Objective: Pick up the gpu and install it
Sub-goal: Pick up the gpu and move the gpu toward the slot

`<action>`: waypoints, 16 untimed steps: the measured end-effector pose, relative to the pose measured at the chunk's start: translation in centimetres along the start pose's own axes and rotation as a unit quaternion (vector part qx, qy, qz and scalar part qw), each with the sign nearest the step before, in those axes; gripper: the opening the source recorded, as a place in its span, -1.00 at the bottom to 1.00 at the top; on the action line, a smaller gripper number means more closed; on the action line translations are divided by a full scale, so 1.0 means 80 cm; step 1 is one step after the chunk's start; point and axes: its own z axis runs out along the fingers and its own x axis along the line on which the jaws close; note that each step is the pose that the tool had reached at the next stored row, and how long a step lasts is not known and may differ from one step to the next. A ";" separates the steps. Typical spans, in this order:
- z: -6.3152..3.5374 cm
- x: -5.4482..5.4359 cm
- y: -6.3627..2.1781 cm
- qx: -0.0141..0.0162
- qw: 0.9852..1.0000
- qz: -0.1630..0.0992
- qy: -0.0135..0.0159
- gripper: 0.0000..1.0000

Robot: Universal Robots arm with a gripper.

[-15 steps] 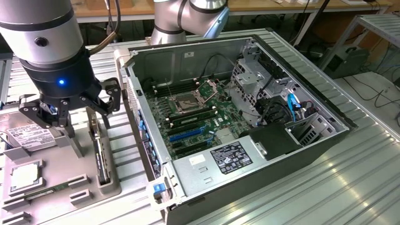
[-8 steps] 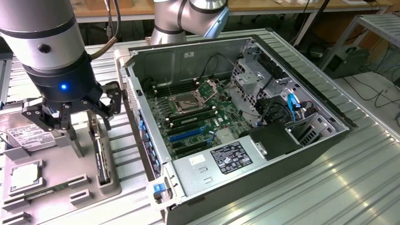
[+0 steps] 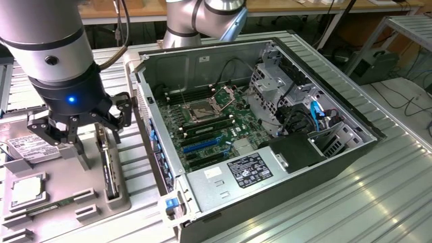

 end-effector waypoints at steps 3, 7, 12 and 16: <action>0.005 0.000 -0.001 0.000 1.000 0.000 -0.002 0.33; 0.008 0.001 -0.001 0.000 1.000 -0.001 -0.011 0.33; 0.012 0.001 -0.004 0.000 1.000 -0.001 -0.014 0.33; 0.016 0.001 -0.008 0.000 1.000 -0.001 -0.006 0.33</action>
